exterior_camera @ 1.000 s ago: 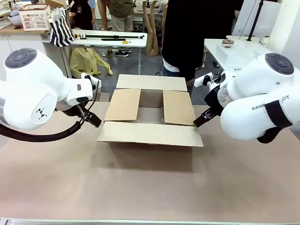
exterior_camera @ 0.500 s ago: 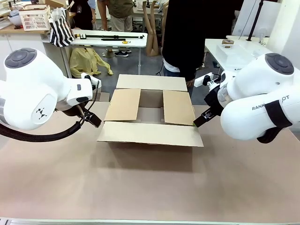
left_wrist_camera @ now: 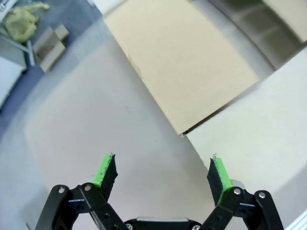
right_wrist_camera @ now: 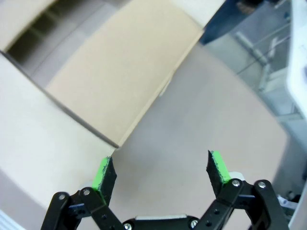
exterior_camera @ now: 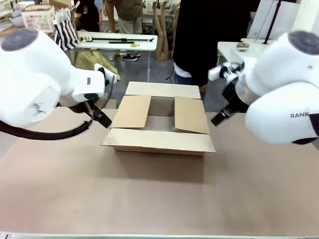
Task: Pack the gift set into the box.
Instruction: Place both hands on the side flaps of the Package Box and spread them outward.
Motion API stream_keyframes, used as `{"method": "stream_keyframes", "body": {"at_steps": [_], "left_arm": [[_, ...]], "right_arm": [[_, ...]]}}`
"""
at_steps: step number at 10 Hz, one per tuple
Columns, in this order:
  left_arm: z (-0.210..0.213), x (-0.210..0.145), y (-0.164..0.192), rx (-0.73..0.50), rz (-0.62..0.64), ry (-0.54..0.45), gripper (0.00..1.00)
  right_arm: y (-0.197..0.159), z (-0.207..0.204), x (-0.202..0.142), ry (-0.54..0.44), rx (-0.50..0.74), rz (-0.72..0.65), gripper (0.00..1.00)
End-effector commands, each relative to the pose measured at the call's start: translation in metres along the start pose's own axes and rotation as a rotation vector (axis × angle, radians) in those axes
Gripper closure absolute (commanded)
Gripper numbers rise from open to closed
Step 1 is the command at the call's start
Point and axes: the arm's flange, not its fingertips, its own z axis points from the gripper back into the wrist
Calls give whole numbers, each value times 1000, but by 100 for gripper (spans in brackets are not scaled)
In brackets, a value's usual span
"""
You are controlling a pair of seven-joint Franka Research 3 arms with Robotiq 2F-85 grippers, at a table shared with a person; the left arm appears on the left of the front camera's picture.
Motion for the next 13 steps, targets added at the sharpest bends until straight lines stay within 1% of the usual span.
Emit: {"method": "stream_keyframes", "body": {"at_steps": [1, 2, 3, 4, 5, 6, 7, 8, 9, 10, 11, 12, 13], "left_arm": [[70, -39, -16, 69, -33, -96, 0], [74, -52, -21, 3, -57, -145, 0], [42, 9, -4, 39, -29, -53, 0], [42, 9, -4, 39, -29, -53, 0], [83, 13, -9, 55, -42, -111, 0], [80, 19, -11, -303, -90, -129, 0], [92, 10, -1, -522, -66, -163, 0], [101, -5, 18, -689, 9, -198, 0], [107, -19, 36, -824, 72, -276, 0], [111, -34, 56, -883, 123, -323, 0], [118, -46, 72, -936, 148, -457, 0], [124, -60, 88, -935, 212, -584, 0], [124, -73, 100, -910, 288, -662, 0]], "right_arm": [[41, 86, -33, -96, -101, 19, 0], [47, 88, -49, -78, -95, 29, 0], [15, 53, 6, -61, -61, 15, 0], [15, 53, 6, -61, -61, 15, 0], [33, 102, 1, -100, -97, 36, 0], [23, 101, -12, -170, 133, -107, 0], [7, 117, -31, -257, 301, -363, 0], [-14, 134, -54, -324, 438, -627, 0], [-36, 143, -78, -384, 518, -812, 0], [-64, 151, -106, -447, 576, -925, 0], [-86, 154, -130, -449, 587, -991, 0], [-103, 152, -151, -462, 629, -1033, 0], [-112, 141, -169, -443, 677, -1066, 0]]}}
